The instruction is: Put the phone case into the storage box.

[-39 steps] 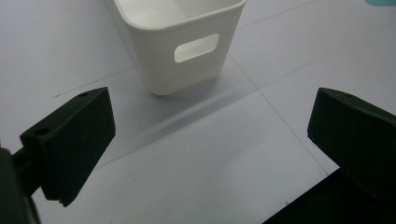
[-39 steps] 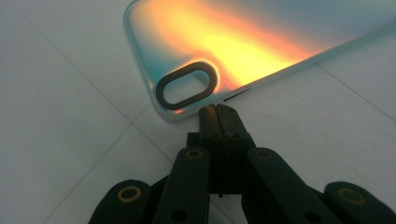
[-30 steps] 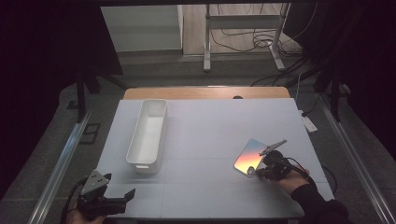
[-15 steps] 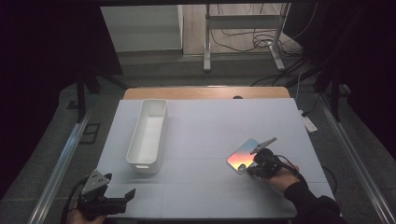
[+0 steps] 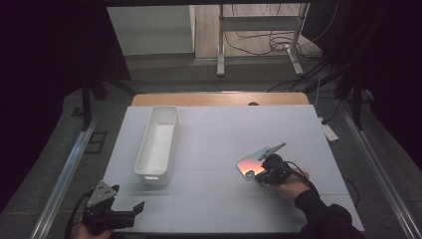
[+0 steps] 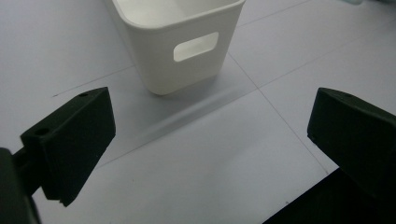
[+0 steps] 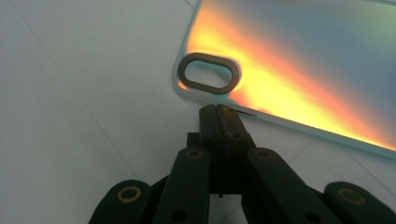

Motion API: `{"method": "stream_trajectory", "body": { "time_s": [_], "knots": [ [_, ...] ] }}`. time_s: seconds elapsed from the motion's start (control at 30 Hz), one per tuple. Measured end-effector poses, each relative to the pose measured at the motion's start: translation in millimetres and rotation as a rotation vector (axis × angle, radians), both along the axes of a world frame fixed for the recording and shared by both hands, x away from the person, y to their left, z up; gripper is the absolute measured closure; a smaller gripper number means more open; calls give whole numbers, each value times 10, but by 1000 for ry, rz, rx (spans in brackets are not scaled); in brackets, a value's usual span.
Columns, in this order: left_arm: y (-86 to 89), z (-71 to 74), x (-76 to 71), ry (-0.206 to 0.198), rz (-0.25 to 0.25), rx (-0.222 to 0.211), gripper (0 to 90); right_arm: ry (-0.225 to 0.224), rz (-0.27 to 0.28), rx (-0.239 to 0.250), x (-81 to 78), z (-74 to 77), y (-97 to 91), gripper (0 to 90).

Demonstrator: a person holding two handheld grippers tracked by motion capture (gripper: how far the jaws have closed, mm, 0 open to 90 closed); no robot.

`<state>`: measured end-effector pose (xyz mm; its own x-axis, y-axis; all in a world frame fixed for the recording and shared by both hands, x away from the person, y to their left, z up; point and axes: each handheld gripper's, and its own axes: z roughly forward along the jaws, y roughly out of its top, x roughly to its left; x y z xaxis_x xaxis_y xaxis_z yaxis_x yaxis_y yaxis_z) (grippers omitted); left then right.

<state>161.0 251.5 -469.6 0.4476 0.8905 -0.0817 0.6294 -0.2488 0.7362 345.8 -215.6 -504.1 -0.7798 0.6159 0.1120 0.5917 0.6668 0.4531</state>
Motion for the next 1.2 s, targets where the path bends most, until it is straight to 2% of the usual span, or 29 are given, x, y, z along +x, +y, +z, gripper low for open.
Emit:
{"method": "stream_trajectory", "body": {
  "time_s": [1.2],
  "knots": [
    [2,-3,11,6,-5,-2,17,-44,2,2,447,-26,383,892]
  ]
}}
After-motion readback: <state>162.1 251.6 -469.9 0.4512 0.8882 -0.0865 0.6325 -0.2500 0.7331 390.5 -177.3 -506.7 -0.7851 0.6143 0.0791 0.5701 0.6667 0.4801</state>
